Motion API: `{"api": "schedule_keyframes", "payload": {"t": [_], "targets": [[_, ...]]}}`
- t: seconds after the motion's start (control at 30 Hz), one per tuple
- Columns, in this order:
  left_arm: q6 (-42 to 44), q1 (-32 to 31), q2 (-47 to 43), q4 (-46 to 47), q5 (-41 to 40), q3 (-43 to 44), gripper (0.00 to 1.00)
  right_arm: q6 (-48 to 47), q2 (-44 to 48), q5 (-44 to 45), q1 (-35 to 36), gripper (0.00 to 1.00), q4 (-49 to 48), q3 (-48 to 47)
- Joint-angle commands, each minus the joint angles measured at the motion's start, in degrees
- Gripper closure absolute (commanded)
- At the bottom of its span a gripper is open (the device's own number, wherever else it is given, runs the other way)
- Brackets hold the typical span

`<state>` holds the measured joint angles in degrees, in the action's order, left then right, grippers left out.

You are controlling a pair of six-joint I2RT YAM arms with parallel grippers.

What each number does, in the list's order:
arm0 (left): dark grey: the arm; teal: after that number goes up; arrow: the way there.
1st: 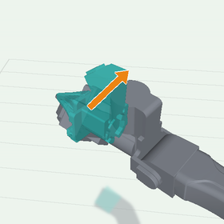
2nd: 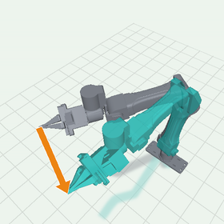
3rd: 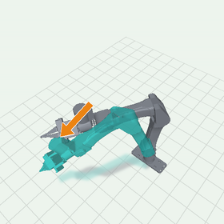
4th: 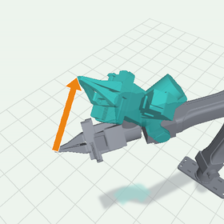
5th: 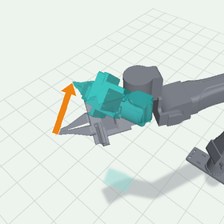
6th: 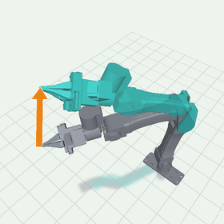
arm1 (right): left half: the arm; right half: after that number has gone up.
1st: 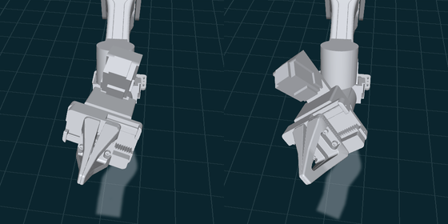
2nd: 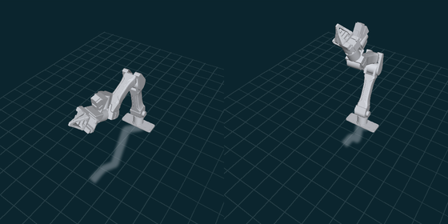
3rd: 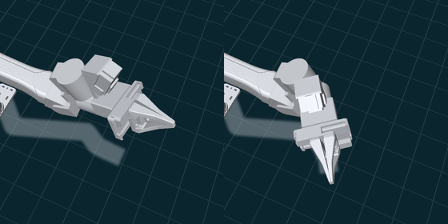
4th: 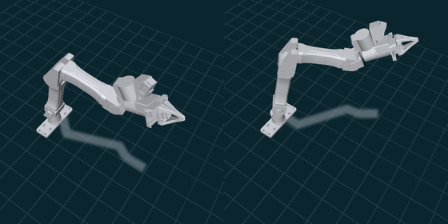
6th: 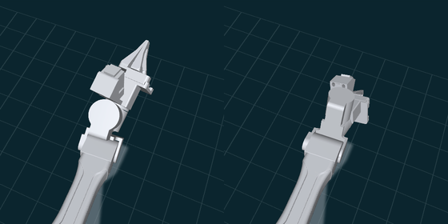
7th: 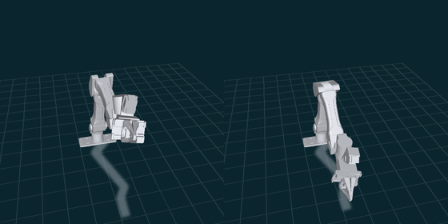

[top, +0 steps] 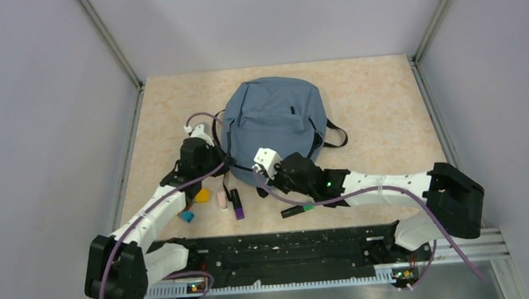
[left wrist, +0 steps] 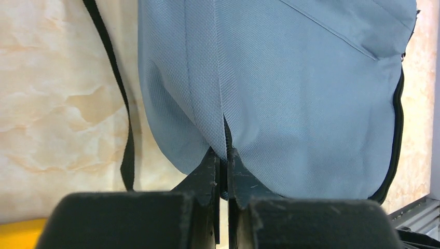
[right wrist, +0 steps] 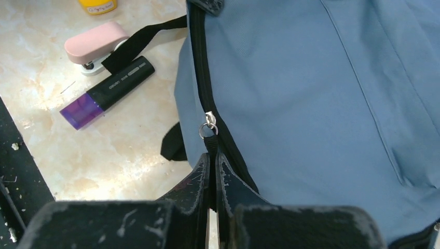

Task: Pack the student bag
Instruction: Zip the student bag at the center of the board.

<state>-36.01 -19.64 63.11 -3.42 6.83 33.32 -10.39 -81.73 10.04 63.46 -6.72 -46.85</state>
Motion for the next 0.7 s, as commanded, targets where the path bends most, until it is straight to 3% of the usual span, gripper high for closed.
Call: {"api": "schedule_keyframes", "payload": {"t": [0.0, 0.33, 0.67], "targets": [[6.1, 4.8, -2.0, -1.5, -1.5, 4.7, 1.0, 0.9, 4.6, 4.6, 0.7, 1.0, 2.9, 2.1], [12.7, 11.0, 7.3, -1.5, 2.5, 12.7, 1.0, 2.4, 6.9, 10.0, 0.6, 1.0, 2.7, 5.8], [18.5, 15.8, 23.1, 1.6, 7.4, 24.8, 1.0, 4.7, 6.7, 13.2, -0.2, 1.0, 1.6, 7.0]]}}
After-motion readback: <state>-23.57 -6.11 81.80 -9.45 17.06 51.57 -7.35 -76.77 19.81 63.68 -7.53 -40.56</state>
